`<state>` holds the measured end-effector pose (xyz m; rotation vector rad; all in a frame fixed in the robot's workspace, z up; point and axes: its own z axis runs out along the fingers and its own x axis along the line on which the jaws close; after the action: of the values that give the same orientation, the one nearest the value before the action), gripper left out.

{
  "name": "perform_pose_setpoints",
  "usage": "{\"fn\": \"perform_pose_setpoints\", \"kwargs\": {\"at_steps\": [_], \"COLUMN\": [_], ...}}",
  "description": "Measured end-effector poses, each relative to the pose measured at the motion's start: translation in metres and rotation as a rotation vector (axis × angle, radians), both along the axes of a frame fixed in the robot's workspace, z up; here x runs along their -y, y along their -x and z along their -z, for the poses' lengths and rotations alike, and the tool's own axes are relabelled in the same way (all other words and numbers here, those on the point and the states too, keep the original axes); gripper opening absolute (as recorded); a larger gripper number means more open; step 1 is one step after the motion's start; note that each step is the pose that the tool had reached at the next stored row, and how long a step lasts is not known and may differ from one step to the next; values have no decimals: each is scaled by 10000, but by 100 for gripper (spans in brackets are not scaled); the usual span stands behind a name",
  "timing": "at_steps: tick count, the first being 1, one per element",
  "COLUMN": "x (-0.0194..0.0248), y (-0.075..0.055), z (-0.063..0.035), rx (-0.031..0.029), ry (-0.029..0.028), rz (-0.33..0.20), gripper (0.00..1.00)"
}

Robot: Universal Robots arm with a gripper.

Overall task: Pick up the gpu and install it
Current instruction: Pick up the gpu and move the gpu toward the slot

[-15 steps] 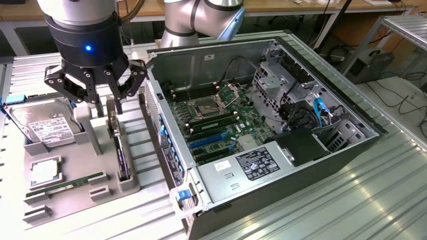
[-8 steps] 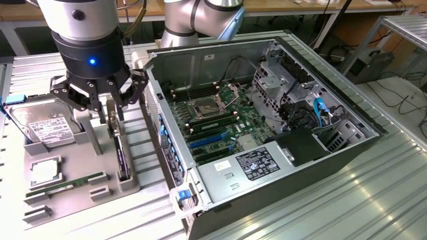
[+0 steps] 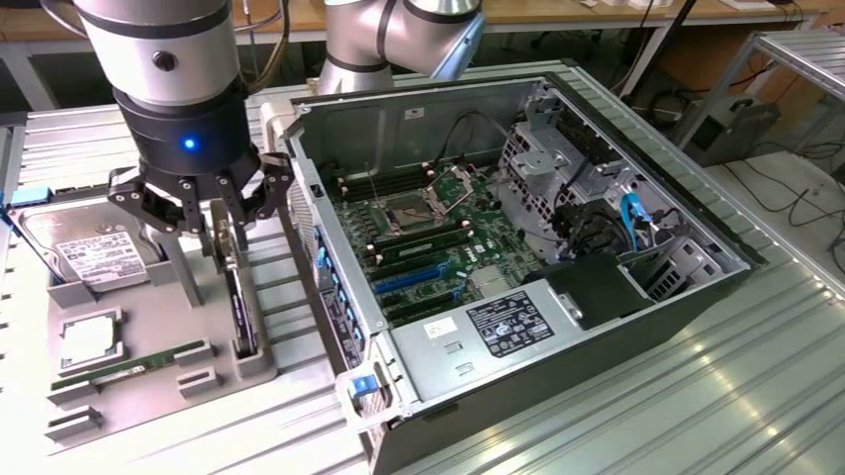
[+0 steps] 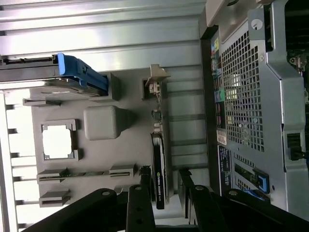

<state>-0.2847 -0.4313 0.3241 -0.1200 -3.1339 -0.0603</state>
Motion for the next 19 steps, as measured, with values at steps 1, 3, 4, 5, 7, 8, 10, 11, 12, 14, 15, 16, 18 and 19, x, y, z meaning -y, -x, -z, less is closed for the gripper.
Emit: {"fn": "perform_pose_setpoints", "kwargs": {"at_steps": [1,3,4,5,7,8,10,11,12,14,15,16,18,19], "x": [1,2,3,4,6,7,12,15,18,21,22,22,22,23], "y": [0,0,0,0,0,0,0,0,0,0,0,0,0,0], "z": [14,50,71,90,125,142,184,204,225,270,296,316,370,390], "rx": [0,0,0,0,1,0,0,1,0,-1,-1,-1,0,0], "ry": [1,1,0,0,0,0,0,0,-1,1,1,1,0,0], "rz": [0,0,0,-1,-1,0,-1,-1,-1,0,0,0,0,0], "gripper": [36,36,36,36,36,36,36,36,36,36,36,36,36,36]}}
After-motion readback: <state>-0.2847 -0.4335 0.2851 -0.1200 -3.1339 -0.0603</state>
